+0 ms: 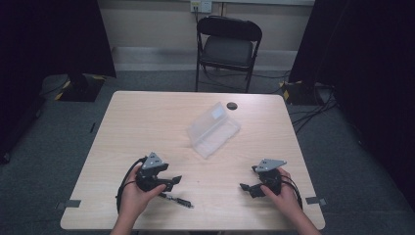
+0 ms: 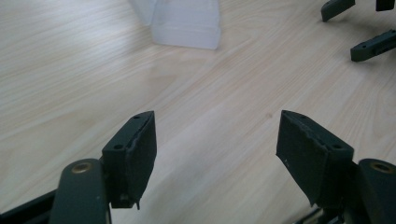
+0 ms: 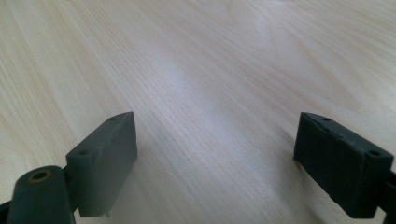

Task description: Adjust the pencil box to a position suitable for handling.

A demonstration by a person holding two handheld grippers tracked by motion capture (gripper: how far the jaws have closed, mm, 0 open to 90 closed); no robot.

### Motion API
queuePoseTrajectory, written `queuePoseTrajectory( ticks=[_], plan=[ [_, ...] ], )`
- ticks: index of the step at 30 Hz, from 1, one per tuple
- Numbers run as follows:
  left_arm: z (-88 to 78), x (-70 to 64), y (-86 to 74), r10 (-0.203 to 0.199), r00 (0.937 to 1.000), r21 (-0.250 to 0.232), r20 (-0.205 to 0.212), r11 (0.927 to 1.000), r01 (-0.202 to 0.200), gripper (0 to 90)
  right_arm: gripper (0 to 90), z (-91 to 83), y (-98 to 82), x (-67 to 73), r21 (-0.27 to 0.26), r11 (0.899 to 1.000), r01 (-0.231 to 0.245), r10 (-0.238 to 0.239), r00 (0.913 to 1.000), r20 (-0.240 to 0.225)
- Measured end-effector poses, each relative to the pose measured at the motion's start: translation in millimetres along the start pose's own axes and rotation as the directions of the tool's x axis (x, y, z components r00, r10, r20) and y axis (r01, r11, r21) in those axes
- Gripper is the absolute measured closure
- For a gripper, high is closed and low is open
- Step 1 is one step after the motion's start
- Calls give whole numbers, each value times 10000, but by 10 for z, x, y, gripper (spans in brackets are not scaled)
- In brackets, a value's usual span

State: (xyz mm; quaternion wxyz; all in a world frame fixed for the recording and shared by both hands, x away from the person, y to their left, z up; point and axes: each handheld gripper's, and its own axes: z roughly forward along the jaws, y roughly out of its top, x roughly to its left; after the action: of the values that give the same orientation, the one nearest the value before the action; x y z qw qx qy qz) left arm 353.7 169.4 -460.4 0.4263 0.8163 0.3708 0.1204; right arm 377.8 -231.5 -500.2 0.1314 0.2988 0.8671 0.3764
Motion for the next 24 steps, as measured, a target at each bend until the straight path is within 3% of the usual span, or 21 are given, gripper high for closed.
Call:
queuePoseTrajectory(
  ticks=[1, 5, 6, 9, 15, 20, 21, 22, 24],
  plan=[
    [83, -24, 55, 256, 9997, 84, -5, 9996, -256, 298, 126, 0, 0, 0, -2, 10000, -7, 7, 10000, 3],
    [251, -75, 143, 364, 9992, 245, 141, 9990, -367, 304, 126, 0, 0, 0, -2, 10000, -5, 5, 10000, 5],
    [272, -78, 173, 565, 9984, 415, 36, 9975, -566, 306, 126, 0, 0, 0, -2, 10000, -6, 6, 10000, 5],
    [333, -96, 212, 460, 9989, 387, 130, 9982, -465, 313, 126, 0, 0, 0, -2, 10000, -7, 7, 10000, 4],
    [494, -94, 324, 702, 9975, 351, 46, 9969, -703, 336, 126, 0, 0, 0, -1, 10000, -7, 7, 10000, 4],
    [615, -105, 380, 635, 9979, 415, 110, 9971, -639, 342, 126, 0, 0, 0, -3, 10000, -4, 4, 10000, 4],
    [671, -103, 410, 794, 9967, 501, 164, 9955, -801, 343, 126, 0, 0, 0, -2, 10000, -8, 8, 10000, 4],
    [706, -120, 422, 643, 9978, 478, 152, 9967, -649, 346, 126, 0, 0, 0, -2, 10000, -5, 5, 10000, 4],
    [731, -117, 445, 825, 9965, 531, 139, 9951, -832, 350, 126, 0, 0, 0, -4, 10000, -6, 6, 10000, 4]
  ],
)
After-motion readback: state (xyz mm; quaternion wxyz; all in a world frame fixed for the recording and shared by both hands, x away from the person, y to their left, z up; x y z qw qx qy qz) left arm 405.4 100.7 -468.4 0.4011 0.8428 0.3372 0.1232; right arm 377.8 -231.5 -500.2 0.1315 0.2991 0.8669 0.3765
